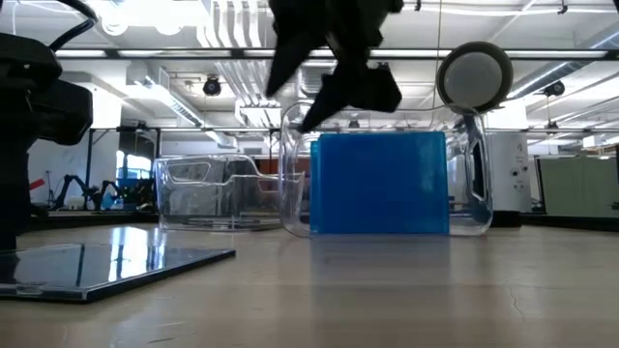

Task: Pick & place jewel cases by type
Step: Put the black CD case into the left transparent bin

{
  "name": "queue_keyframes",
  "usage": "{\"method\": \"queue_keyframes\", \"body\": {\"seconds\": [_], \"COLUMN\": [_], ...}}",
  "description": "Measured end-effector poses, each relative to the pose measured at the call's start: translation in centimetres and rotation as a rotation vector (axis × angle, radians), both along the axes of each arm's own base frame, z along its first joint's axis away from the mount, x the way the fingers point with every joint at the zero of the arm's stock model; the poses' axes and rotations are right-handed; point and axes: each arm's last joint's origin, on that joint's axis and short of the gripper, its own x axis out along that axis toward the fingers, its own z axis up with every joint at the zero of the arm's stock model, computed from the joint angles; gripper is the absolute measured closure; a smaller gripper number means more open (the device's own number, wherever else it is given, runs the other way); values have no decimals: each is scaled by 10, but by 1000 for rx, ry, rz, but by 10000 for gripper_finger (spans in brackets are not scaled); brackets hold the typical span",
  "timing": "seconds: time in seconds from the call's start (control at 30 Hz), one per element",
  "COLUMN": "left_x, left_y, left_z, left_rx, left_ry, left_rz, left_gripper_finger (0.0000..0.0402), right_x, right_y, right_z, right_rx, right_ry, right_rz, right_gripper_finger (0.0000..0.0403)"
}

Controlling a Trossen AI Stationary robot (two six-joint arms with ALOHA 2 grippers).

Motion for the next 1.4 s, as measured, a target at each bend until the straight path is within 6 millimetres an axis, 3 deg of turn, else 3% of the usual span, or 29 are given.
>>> {"method": "queue_keyframes", "body": {"seconds": [0.2, 0.37, 0.47, 0.6, 0.7, 0.83, 1.1, 1.23, 1.4], "left_x": [0, 0, 2, 9, 17, 30, 44, 45, 45], "left_y": [0, -2, -6, -16, -24, -36, -52, -52, -52], "left_z": [0, 0, -1, -1, -1, -2, -1, 0, 0], "left_rx": [-3, -6, 5, 21, 23, 23, 8, 4, 12], "left_ry": [-1, 4, 8, -3, -7, -11, -21, -30, -30], "left_rz": [2, 12, 10, 11, 10, 10, 1, 7, 4], "left_gripper_finger": [255, 255, 255, 255, 255, 255, 255, 255, 255], "right_x": [-27, -41, -48, -53, -54, -53, -57, -62, -68], "right_y": [-11, -15, -16, -20, -40, -81, -157, -170, -164], "right_z": [27, 13, 16, 4, 8, 8, 11, 16, 34], "right_rx": [-159, -223, -233, -316, -390, -473, -488, -487, -491], "right_ry": [70, 245, 289, 355, 354, 392, 437, 435, 372], "right_rz": [-73, -68, -72, -66, -89, -147, -221, -216, -212], "right_gripper_finger": [183, 183, 183, 183, 183, 184, 184, 184, 184]}}
